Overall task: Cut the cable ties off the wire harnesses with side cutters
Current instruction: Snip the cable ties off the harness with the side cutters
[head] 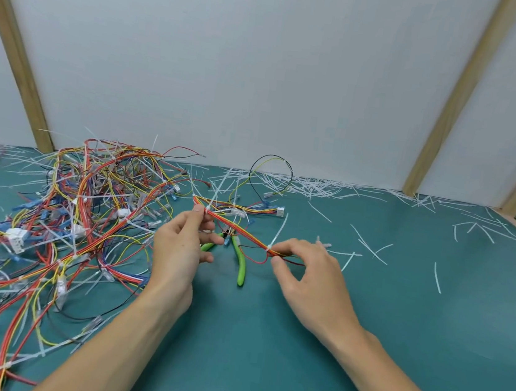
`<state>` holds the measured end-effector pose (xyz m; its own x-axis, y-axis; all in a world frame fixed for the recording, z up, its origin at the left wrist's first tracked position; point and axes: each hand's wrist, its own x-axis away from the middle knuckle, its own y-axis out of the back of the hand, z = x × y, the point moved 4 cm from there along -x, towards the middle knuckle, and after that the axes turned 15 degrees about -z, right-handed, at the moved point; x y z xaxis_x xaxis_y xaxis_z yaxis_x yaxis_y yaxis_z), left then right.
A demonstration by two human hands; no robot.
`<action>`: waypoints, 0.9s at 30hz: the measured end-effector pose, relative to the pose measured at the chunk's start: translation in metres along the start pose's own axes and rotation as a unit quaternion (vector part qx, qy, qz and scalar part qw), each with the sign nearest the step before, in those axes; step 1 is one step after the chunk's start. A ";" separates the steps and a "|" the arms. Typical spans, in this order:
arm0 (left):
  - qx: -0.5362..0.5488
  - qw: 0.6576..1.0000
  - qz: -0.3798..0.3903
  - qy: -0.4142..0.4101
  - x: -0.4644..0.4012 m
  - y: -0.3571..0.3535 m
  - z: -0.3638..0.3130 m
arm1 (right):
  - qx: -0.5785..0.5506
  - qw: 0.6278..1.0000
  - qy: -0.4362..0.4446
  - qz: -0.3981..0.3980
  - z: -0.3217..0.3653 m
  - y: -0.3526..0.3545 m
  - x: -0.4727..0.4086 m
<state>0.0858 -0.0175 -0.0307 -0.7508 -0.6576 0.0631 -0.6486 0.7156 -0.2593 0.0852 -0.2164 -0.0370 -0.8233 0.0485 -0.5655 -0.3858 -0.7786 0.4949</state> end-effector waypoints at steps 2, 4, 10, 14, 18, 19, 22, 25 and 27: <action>-0.009 1.000 -0.002 -0.013 0.000 -0.001 0.001 | -0.015 1.000 0.007 0.004 0.002 0.001 0.000; -0.024 0.999 0.004 -0.025 0.001 -0.002 0.002 | -0.038 0.999 0.012 -0.001 0.003 0.003 0.000; -0.036 0.995 0.086 -0.038 0.013 -0.011 0.004 | -0.088 0.995 -0.005 -0.039 0.003 0.003 0.001; -0.095 0.980 0.152 -0.090 0.029 -0.019 0.009 | -0.097 0.993 -0.016 -0.061 0.001 0.004 0.002; -0.119 0.977 0.162 -0.077 0.029 -0.019 0.011 | -0.108 0.991 -0.006 -0.076 0.005 0.005 0.004; -0.120 0.978 0.160 -0.065 0.028 -0.018 0.011 | -0.110 0.991 -0.006 -0.079 0.006 0.005 0.004; -0.112 0.979 0.166 -0.032 0.028 -0.018 0.011 | -0.106 0.990 -0.008 -0.089 0.008 0.006 0.004; -0.092 0.982 0.165 -0.022 0.028 -0.018 0.009 | -0.105 0.990 0.002 -0.098 0.009 0.007 0.004; -0.081 0.982 0.169 -0.018 0.029 -0.018 0.008 | -0.112 0.989 0.015 -0.097 0.013 0.008 0.004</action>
<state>0.0767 -0.0509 -0.0316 -0.9238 -0.3812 -0.0349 -0.3761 0.9208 -0.1033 0.0736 -0.2144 -0.0272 -0.7284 0.1949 -0.6569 -0.4314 -0.8753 0.2186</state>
